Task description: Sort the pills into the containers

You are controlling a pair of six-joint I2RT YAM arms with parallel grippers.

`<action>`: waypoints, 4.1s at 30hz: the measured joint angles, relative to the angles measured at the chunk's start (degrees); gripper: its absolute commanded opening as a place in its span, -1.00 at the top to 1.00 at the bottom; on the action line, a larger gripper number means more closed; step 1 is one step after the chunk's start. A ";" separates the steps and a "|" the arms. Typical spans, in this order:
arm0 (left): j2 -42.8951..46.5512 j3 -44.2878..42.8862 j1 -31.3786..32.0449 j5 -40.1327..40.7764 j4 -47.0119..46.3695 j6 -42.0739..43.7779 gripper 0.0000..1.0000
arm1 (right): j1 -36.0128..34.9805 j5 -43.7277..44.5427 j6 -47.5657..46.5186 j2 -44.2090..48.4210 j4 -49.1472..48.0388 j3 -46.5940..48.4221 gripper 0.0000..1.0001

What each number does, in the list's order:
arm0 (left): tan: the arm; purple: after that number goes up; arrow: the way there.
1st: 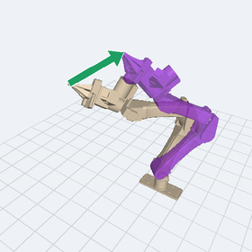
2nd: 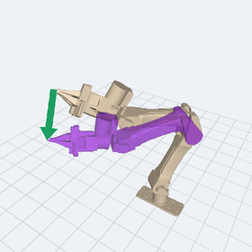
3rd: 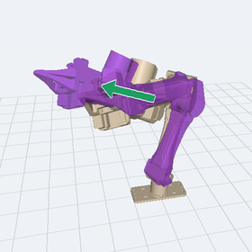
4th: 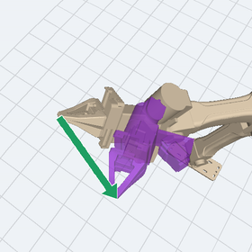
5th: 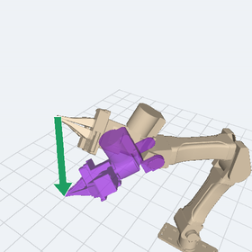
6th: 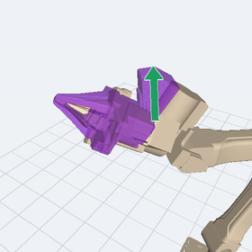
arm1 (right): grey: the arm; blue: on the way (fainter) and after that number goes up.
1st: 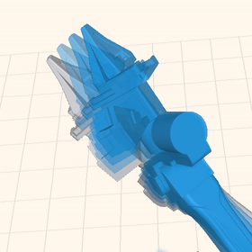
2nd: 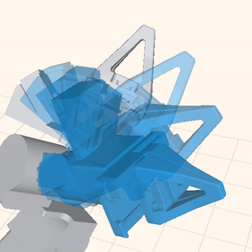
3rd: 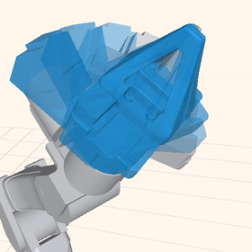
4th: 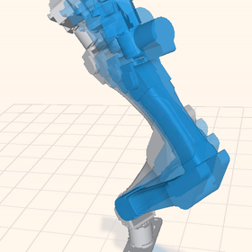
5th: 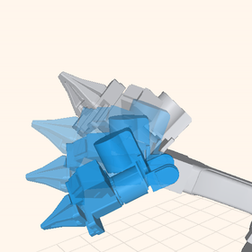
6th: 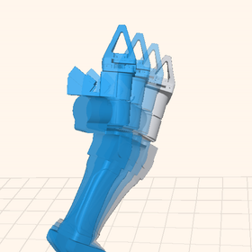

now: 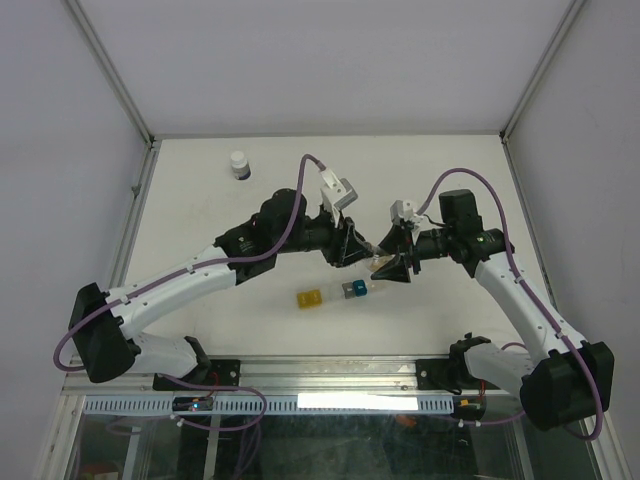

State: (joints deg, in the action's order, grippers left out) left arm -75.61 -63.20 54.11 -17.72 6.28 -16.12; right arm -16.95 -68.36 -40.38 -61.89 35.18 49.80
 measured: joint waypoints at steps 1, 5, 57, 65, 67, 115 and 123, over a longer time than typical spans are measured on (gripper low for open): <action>-0.22 -0.28 -0.24 -1.38 0.11 2.62 0.35 | 0.00 0.02 -0.07 0.00 0.04 0.00 1.00; -0.26 -0.63 -0.59 -6.93 0.59 16.98 -0.18 | -0.04 -0.28 -0.52 0.00 0.02 0.00 1.00; 4.98 6.45 2.58 13.66 -6.64 -17.14 -0.36 | 0.59 -0.44 -0.04 0.00 -2.54 0.00 1.00; 3.50 5.46 2.97 13.97 -4.22 -17.00 -0.13 | 0.59 -0.44 -0.04 0.00 -2.54 0.00 1.00; 3.34 5.27 3.02 13.97 -4.15 -16.94 -0.04 | 0.59 -0.44 -0.04 0.00 -2.54 0.00 1.00; 15.04 19.82 -1.86 9.35 -20.76 -9.29 -0.68 | 0.74 -0.87 -0.22 0.55 -2.78 -0.02 1.00; 9.09 5.62 4.81 20.63 -4.00 -10.54 -0.54 | 0.76 -0.85 -0.22 0.55 -2.80 -0.02 1.00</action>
State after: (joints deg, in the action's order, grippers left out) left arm -66.52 -57.58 58.92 2.92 2.28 -26.65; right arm -16.19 -69.21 -40.60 -61.34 32.38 49.78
